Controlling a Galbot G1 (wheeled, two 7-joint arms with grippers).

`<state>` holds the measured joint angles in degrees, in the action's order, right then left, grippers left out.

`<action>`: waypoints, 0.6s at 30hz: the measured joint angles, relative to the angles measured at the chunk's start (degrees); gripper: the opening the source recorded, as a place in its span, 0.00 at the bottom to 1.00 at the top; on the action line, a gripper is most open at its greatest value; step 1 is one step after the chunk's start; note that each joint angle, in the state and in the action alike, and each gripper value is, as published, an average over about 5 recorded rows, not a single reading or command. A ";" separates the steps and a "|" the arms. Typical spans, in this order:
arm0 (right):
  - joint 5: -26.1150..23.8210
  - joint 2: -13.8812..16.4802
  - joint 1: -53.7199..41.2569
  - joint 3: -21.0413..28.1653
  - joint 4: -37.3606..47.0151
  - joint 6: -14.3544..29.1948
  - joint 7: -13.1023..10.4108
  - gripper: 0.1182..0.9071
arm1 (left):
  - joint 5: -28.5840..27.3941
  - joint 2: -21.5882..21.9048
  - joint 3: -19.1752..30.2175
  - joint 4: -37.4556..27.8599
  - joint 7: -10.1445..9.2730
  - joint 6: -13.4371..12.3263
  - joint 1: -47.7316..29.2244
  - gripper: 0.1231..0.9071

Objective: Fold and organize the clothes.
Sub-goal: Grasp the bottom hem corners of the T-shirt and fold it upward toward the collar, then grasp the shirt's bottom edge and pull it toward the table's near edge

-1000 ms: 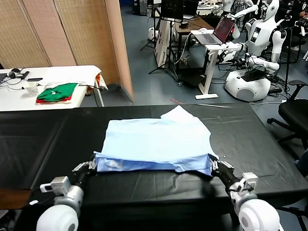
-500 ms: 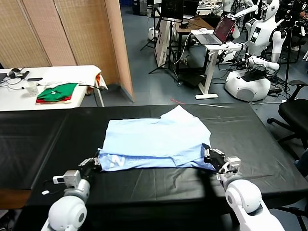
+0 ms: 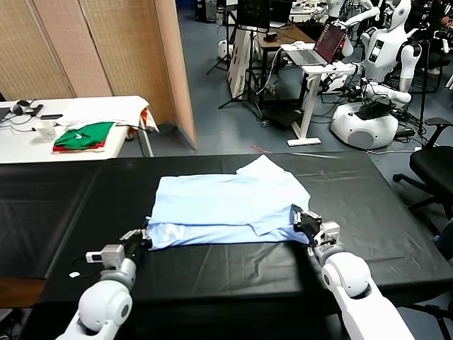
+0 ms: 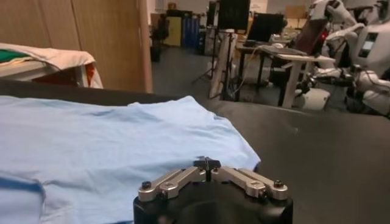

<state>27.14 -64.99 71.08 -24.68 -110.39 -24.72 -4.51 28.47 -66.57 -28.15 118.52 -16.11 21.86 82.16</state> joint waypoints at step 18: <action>-6.19 -0.38 -7.88 4.69 10.39 3.59 4.12 0.04 | -1.47 1.62 3.44 -6.93 -0.25 -0.42 -5.53 0.03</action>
<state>20.95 -65.37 63.20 -19.99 -100.00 -21.13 -0.39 27.00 -64.96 -24.71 111.59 -16.37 21.44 76.63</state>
